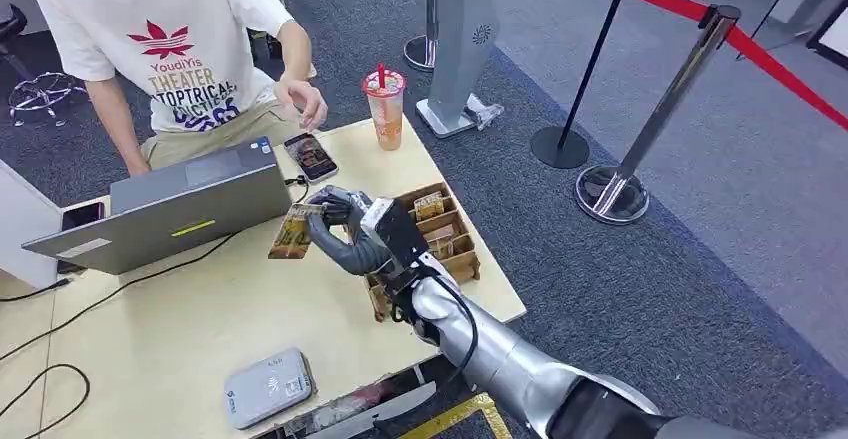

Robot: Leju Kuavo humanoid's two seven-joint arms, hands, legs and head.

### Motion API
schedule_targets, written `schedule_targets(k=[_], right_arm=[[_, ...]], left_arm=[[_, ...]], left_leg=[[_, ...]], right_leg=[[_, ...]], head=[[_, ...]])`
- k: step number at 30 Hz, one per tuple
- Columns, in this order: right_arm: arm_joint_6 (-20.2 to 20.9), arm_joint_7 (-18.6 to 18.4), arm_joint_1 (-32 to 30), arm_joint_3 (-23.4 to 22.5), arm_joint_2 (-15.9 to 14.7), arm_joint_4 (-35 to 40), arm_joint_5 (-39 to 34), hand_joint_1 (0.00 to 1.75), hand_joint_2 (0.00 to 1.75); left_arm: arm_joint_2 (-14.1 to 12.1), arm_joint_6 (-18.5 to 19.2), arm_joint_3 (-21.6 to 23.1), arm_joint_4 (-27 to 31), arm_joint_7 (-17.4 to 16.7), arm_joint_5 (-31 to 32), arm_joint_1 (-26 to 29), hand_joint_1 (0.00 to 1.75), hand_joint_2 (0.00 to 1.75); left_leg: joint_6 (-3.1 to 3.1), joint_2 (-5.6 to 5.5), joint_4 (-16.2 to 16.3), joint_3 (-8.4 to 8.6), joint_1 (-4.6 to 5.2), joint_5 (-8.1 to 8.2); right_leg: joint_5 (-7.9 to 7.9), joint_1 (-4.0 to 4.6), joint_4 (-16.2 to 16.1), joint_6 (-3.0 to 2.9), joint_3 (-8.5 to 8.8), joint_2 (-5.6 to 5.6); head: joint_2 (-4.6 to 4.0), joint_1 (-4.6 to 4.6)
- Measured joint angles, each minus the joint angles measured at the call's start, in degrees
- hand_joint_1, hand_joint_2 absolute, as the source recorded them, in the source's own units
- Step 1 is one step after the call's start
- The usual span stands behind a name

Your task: Pass the card to the sensor for recognition and then transmit it.

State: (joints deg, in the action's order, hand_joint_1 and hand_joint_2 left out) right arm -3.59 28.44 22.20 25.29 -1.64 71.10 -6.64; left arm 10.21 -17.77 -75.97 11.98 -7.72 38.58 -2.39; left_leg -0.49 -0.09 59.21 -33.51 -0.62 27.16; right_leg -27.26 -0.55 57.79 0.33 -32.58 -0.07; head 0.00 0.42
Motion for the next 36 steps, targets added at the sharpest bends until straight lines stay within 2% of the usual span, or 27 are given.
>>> schedule_targets(k=[6,9,11,14,18,23,27,36], right_arm=[[-8.2,1.7,2.3,-0.3,0.8,1.9,8.0,1.75,1.75],[-15.9,3.2,3.9,-0.4,1.3,1.8,14.4,1.75,1.75],[-19.0,3.9,4.8,-0.3,1.7,1.5,17.1,1.75,1.75],[-26.4,5.4,6.2,-0.3,2.5,0.4,22.8,1.75,1.75],[-34.1,7.5,8.5,-0.1,3.5,-2.6,27.8,1.75,1.75],[-35.3,11.2,9.4,-2.0,5.9,-5.2,37.7,1.75,1.75],[-35.4,11.4,9.1,-5.3,8.0,-5.3,45.5,1.75,1.75],[-35.4,11.4,6.4,-11.4,11.3,-3.9,56.3,1.75,1.75]], left_arm=[[0.0,0.3,0.0,0.0,0.0,0.2,-0.1,0.00,0.00],[0.0,0.4,0.0,0.0,0.0,0.3,-0.1,0.00,0.00],[0.0,0.5,0.0,0.0,0.0,0.4,-0.2,0.00,0.00],[-0.1,0.7,0.0,0.0,0.0,0.5,-0.2,0.00,0.00],[-0.3,0.8,0.0,0.0,-0.1,0.7,-0.5,0.00,0.00],[-0.4,0.7,0.0,0.0,-0.1,1.0,-0.6,0.00,0.00],[-0.5,0.5,0.0,0.0,-0.1,1.2,-0.7,0.00,0.00],[-0.5,0.4,0.0,0.0,0.1,1.6,-0.7,0.00,0.00]], left_leg=[[-0.02,0.00,0.0,0.00,0.00,-0.02],[-0.03,0.00,0.0,0.00,0.00,-0.03],[-0.04,0.01,0.0,0.00,0.00,-0.04],[-0.04,0.00,0.0,-0.01,0.00,-0.04],[-0.04,0.00,0.0,-0.01,0.00,-0.04],[-0.05,-0.01,0.0,-0.01,-0.01,-0.05],[-0.05,-0.01,0.0,-0.01,-0.01,-0.05],[-0.05,-0.01,0.0,0.00,-0.01,-0.04]], right_leg=[[0.00,0.00,0.0,0.00,0.00,0.00],[0.00,0.00,0.0,0.00,0.00,0.00],[0.01,0.00,0.0,0.00,0.00,0.00],[0.01,0.00,0.0,0.00,0.00,0.00],[0.01,0.00,0.0,0.00,0.00,0.00],[0.00,0.01,0.0,0.00,0.00,-0.01],[0.00,0.02,0.0,-0.01,0.00,0.00],[0.00,0.01,0.0,0.00,0.00,-0.01]], head=[[0.00,-0.02],[0.00,-0.02],[0.00,-0.02],[0.00,0.00],[0.00,-0.02],[0.00,0.00],[0.00,-0.02],[0.00,-0.02]])
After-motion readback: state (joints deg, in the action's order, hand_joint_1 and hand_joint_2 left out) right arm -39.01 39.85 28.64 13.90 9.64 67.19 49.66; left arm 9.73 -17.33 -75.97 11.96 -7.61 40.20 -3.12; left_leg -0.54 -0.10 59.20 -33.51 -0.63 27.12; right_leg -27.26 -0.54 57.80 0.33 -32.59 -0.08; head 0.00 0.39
